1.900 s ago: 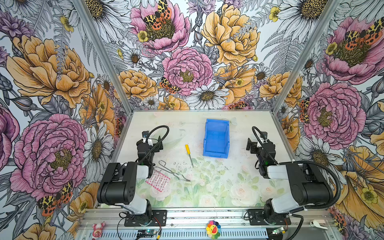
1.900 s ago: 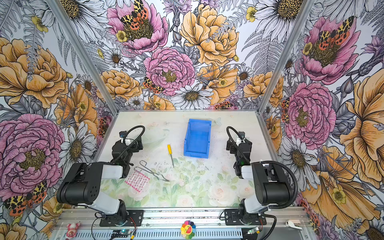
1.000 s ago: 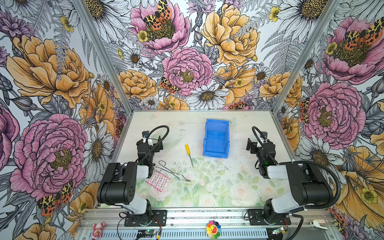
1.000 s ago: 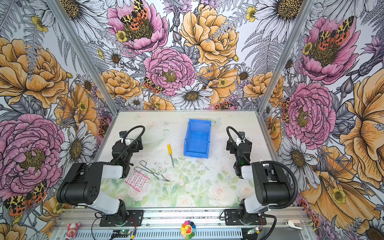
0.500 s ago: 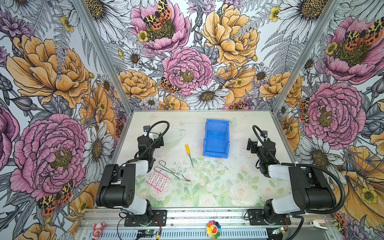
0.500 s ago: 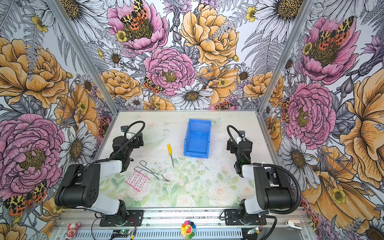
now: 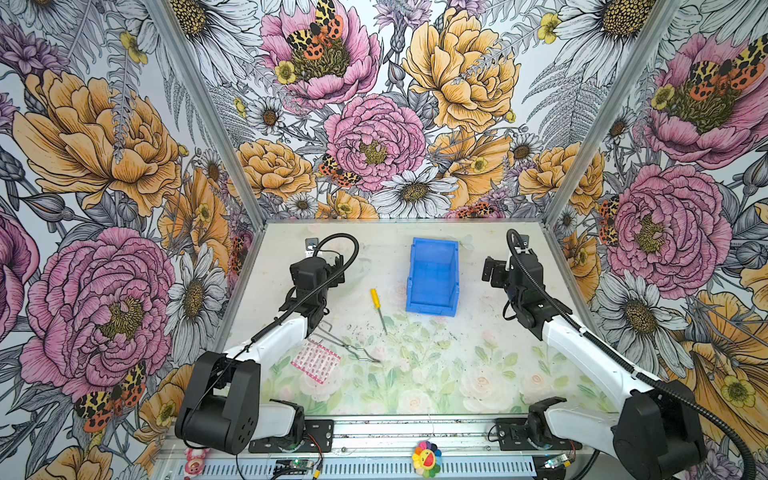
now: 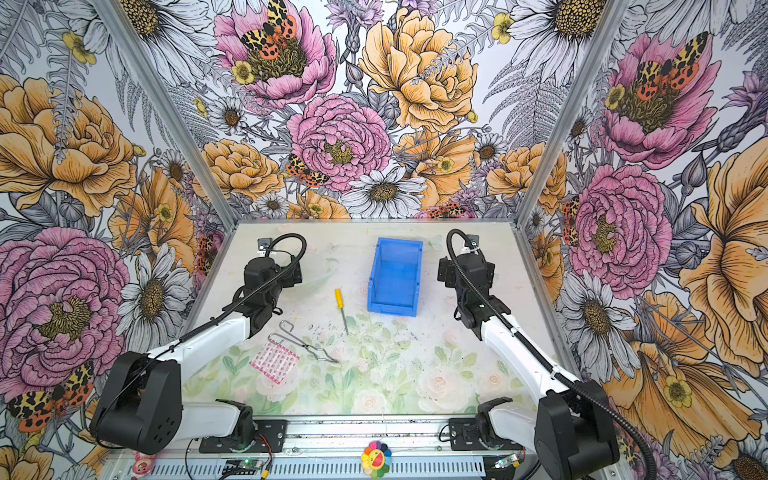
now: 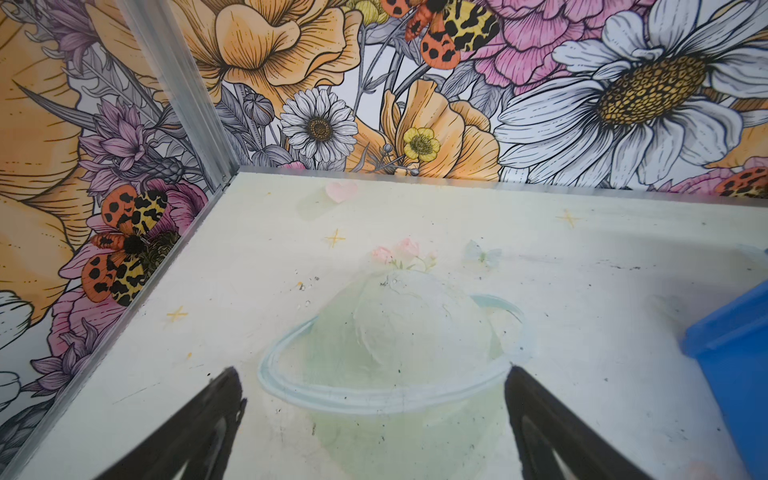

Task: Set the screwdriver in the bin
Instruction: 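Close the left gripper on the yellow screwdriver handle while the right arm nears the bin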

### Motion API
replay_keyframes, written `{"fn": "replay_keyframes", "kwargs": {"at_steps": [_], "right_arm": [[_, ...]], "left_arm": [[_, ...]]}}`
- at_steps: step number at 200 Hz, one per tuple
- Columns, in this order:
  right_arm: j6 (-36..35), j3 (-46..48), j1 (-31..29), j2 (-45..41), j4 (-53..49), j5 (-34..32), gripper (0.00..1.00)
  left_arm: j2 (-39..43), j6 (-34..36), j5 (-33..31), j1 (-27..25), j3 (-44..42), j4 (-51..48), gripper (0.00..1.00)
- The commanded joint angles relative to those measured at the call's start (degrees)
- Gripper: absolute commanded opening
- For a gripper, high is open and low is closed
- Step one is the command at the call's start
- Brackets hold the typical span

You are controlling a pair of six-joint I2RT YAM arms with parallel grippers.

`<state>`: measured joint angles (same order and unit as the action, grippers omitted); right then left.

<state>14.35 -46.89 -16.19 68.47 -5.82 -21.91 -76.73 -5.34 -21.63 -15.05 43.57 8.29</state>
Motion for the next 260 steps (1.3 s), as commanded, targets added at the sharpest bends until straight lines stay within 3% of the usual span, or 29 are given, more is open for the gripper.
{"fn": "replay_keyframes", "kwargs": {"at_steps": [1, 31, 77, 111, 128, 160, 201, 260], "right_arm": [[3.5, -2.7, -2.4, 0.7, -10.9, -1.3, 0.99], [-0.2, -4.2, -6.0, 3.0, -11.1, 4.7, 0.99], [-3.6, -4.7, -8.4, 2.0, -15.2, 13.4, 0.99], [-2.4, -0.5, -9.0, -1.6, -16.3, 15.1, 0.99], [-1.6, 1.5, -9.6, -2.7, -16.2, 17.0, 0.99], [-1.5, 3.1, -10.4, -4.4, -16.2, 18.2, 1.00], [-5.4, 1.3, -10.4, -4.4, -16.4, 26.0, 1.00], [-11.5, -0.9, -10.4, -4.0, -17.0, 35.4, 0.99]], "left_arm": [[-1.7, -8.1, -0.2, -0.5, 6.6, -13.3, 0.99], [-9.1, -14.7, 8.6, -2.0, 15.1, -21.5, 0.99], [-21.5, -19.3, 9.2, -11.0, 29.6, -34.2, 0.99], [-32.0, -23.8, 15.6, -13.5, 37.5, -41.9, 0.99], [-34.9, -25.2, 15.8, -13.7, 39.8, -44.6, 0.99], [-35.9, -25.2, 15.8, -12.2, 40.3, -48.6, 0.99], [-37.5, -24.5, 17.6, -9.6, 39.3, -48.6, 0.97], [-41.6, -27.4, 16.9, -11.0, 40.7, -48.8, 0.84]]}}
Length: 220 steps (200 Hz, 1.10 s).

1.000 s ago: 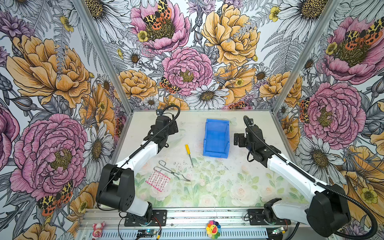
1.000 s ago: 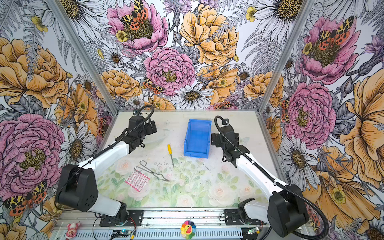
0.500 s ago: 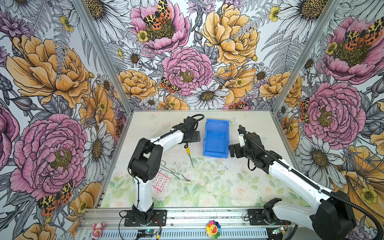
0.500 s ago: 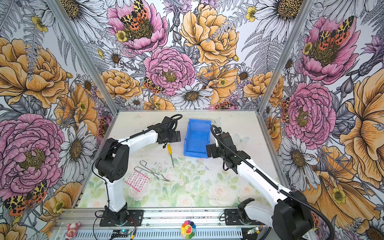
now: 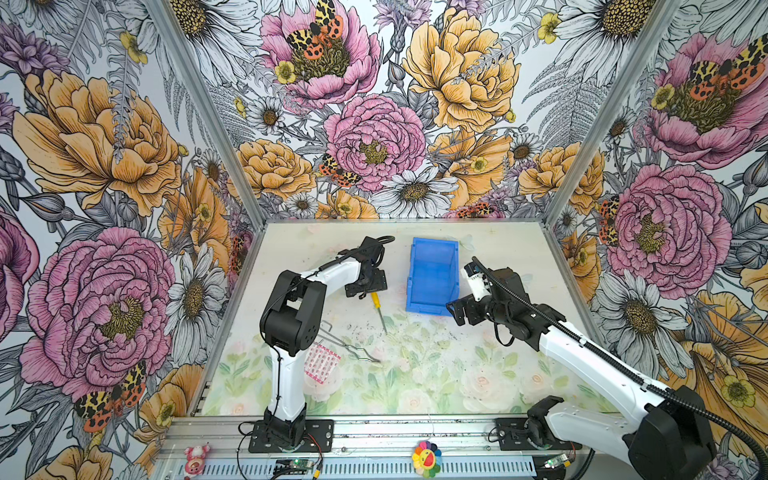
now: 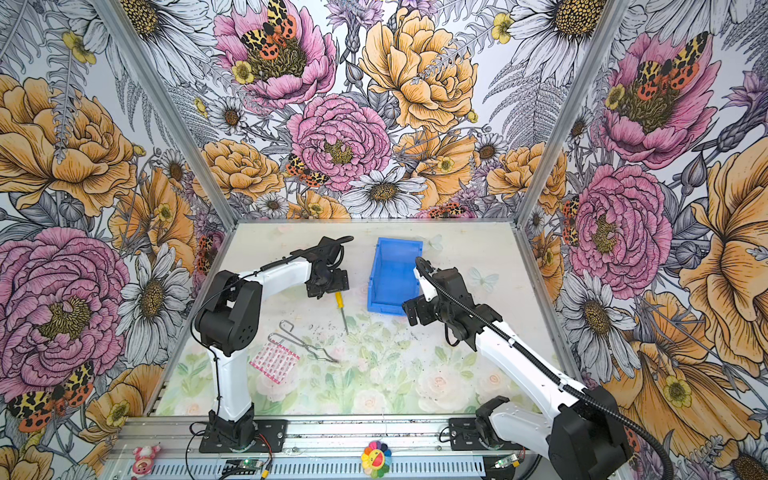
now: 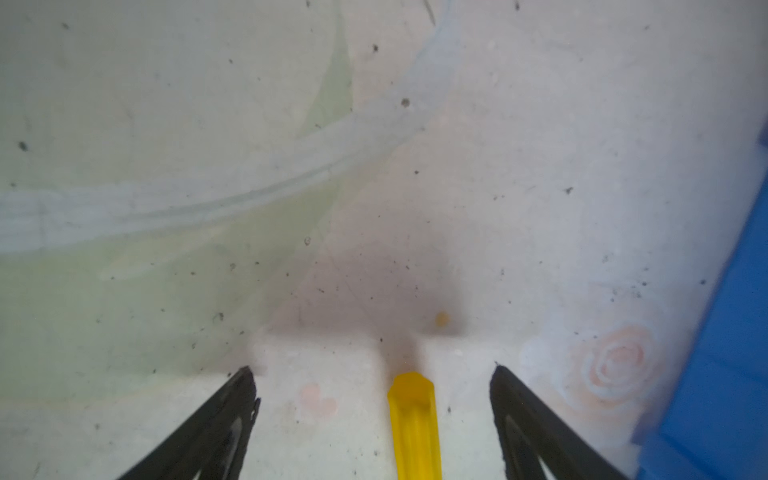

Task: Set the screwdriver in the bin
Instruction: 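Close the left gripper on the yellow screwdriver handle while the right arm nears the bin, then lift the screwdriver with the left gripper and carry it over the blue bin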

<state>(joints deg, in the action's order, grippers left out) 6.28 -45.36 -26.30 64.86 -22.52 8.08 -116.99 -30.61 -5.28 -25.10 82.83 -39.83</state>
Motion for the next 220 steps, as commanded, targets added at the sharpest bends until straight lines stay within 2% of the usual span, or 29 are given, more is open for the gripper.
{"fn": "replay_keyframes", "kwargs": {"at_steps": [1, 33, 48, 61, 70, 146, 171, 220], "right_arm": [[-3.4, -2.5, -0.2, -0.3, -0.3, 5.4, 1.00], [-1.8, -2.2, -0.2, 0.4, 0.1, 5.6, 0.99], [-1.4, -2.7, -0.2, 1.2, -0.1, 5.0, 0.99], [-1.4, -2.7, -0.2, 0.6, -0.1, 4.4, 0.99], [-1.7, -2.5, -0.2, -0.2, -0.1, 3.8, 1.00], [-1.9, -1.3, 0.6, -2.6, 0.1, 1.2, 0.99], [-1.7, -0.8, 1.4, -3.1, 0.0, -0.8, 0.99], [1.3, 2.0, 5.4, -6.5, 0.2, 0.2, 0.99]], "left_arm": [[-1.4, -2.3, 0.5, -0.9, 1.4, -0.7, 0.84], [-2.3, -3.1, 0.2, -2.0, 1.9, -1.1, 0.73], [-2.7, -2.5, -0.1, -2.2, 1.9, -2.0, 0.61], [-2.6, -2.4, -0.7, -2.4, 1.3, -2.4, 0.44], [-2.3, -2.5, -1.1, -2.5, 0.5, -2.4, 0.37], [1.1, -3.3, -2.6, -4.2, -0.3, -2.4, 0.00], [4.3, -3.1, -3.4, -3.8, 0.2, -2.5, 0.00], [9.6, -0.5, -5.8, -4.4, 4.5, -3.2, 0.00]]}}
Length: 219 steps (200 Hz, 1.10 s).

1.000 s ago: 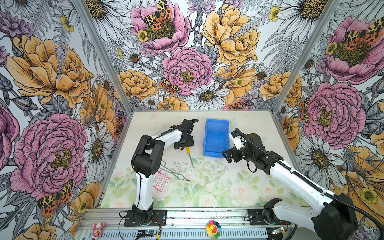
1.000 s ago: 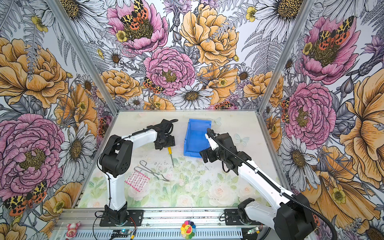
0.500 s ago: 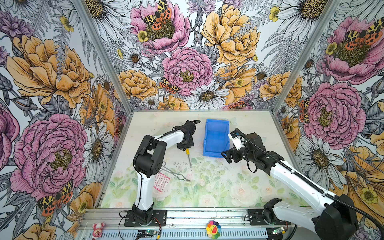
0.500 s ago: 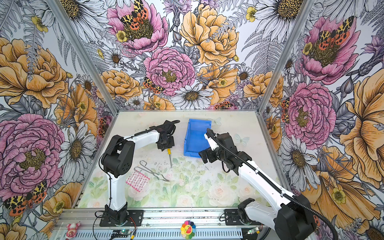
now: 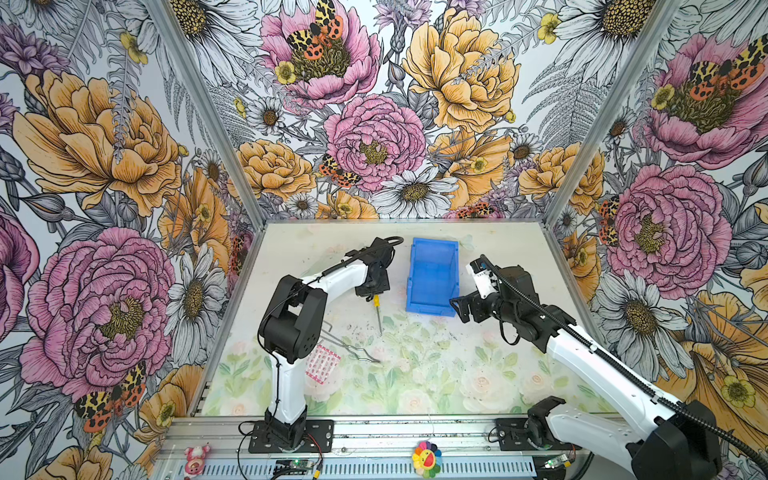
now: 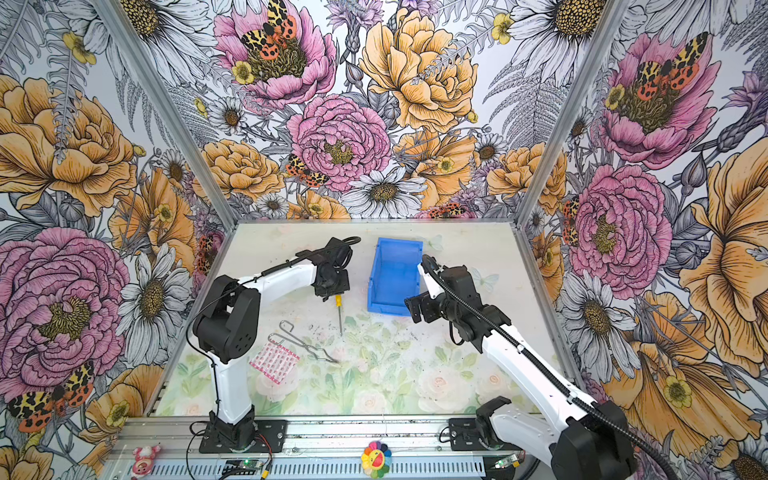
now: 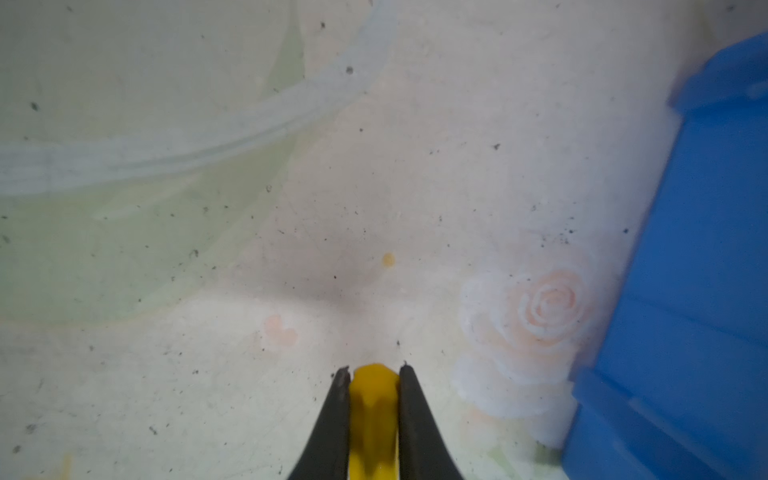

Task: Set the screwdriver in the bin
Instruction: 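Lift the screwdriver with the left gripper and carry it over the blue bin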

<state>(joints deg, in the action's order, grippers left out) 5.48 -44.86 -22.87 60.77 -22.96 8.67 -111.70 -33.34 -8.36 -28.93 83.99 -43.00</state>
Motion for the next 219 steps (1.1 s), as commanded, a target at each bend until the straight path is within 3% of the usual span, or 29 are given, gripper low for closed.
{"fn": "replay_keyframes", "kwargs": {"at_steps": [1, 63, 130, 219], "right_arm": [[2.1, 1.5, 2.1, -2.4, 0.6, -0.3, 1.00], [5.9, 4.0, 8.1, -3.9, 1.0, 1.4, 0.99], [7.1, 4.9, 10.2, -3.9, 0.8, 1.2, 1.00], [7.4, 6.5, 12.0, -4.6, 0.4, 1.4, 0.99]], "left_arm": [[4.4, 2.2, -2.7, -0.6, 3.6, 0.0, 0.00], [3.5, 7.1, -5.1, -6.5, 15.5, 0.0, 0.00], [-9.2, 6.0, -1.3, -12.1, 33.1, -0.1, 0.00], [-23.2, 6.9, -3.2, -13.4, 47.5, -0.1, 0.00]]}}
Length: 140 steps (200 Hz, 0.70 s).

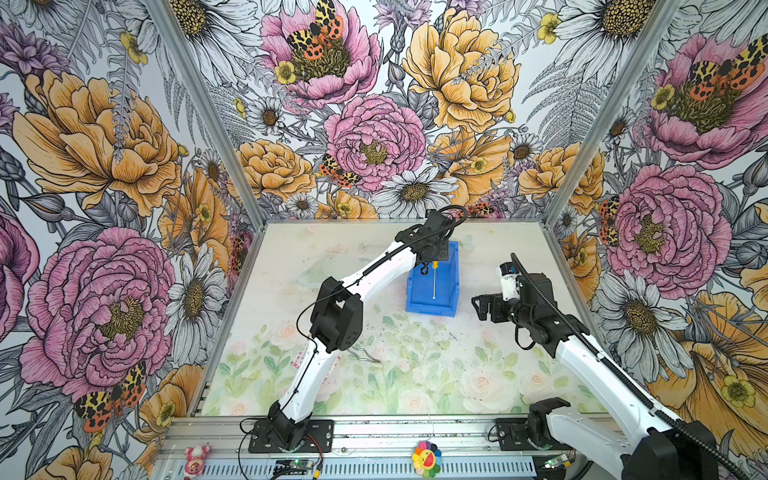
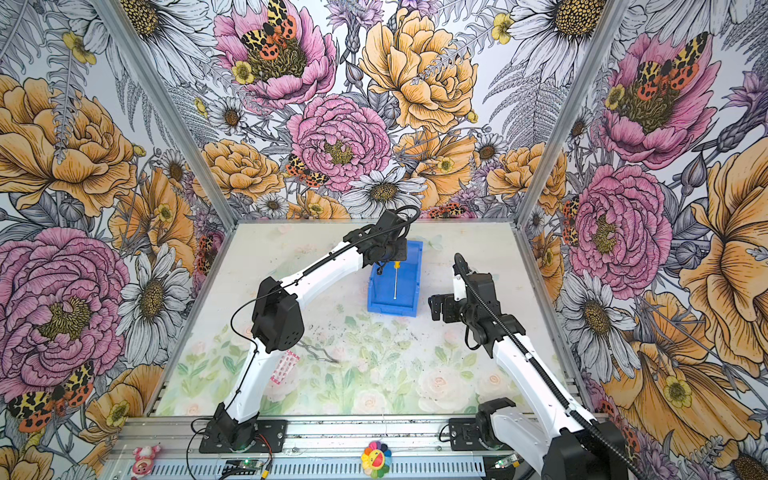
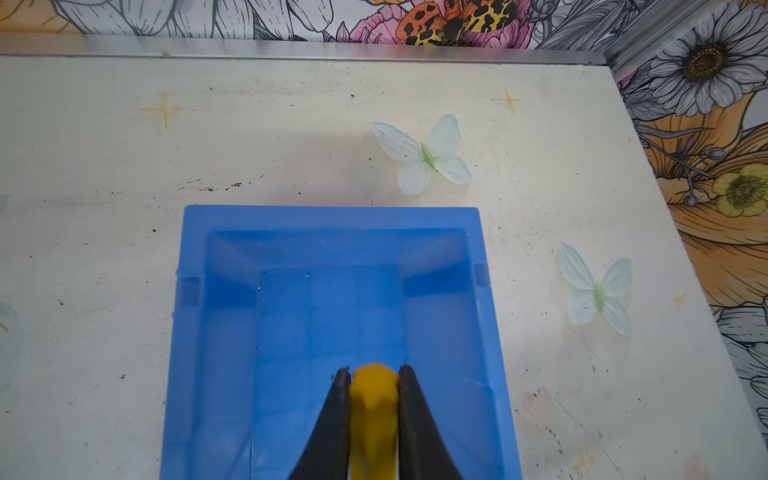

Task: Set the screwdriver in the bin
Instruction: 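Lift the screwdriver with the left gripper and carry it over the blue bin, then lower the screwdriver into the bin and open the left gripper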

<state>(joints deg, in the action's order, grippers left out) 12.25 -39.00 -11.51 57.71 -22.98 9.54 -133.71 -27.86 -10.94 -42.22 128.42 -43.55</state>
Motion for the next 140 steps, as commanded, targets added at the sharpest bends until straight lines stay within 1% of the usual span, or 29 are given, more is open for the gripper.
{"fn": "replay_keyframes", "kwargs": {"at_steps": [1, 34, 36, 56, 140], "right_arm": [[0.6, 0.7, 0.6, -1.5, 0.4, 0.5, 0.99], [0.8, 0.9, 1.0, -1.5, 0.4, 0.7, 1.00], [0.8, 0.9, 1.0, -1.5, 0.4, 0.7, 0.99], [0.8, 1.0, 1.1, -1.2, 0.5, 0.7, 0.99], [0.9, 1.0, 1.2, -0.4, 0.5, 0.9, 0.99]], "left_arm": [[-1.3, 1.4, -0.6, -0.1, 3.2, 0.5, 0.00], [-3.8, 1.5, -0.6, -0.1, 3.5, 0.5, 0.00], [-3.9, 1.5, -2.2, -0.1, 3.5, 0.5, 0.00], [-5.2, 1.4, -2.9, -0.3, 3.7, 0.6, 0.00], [-10.0, 0.0, -2.3, -0.1, 4.2, 0.6, 0.00]]}}
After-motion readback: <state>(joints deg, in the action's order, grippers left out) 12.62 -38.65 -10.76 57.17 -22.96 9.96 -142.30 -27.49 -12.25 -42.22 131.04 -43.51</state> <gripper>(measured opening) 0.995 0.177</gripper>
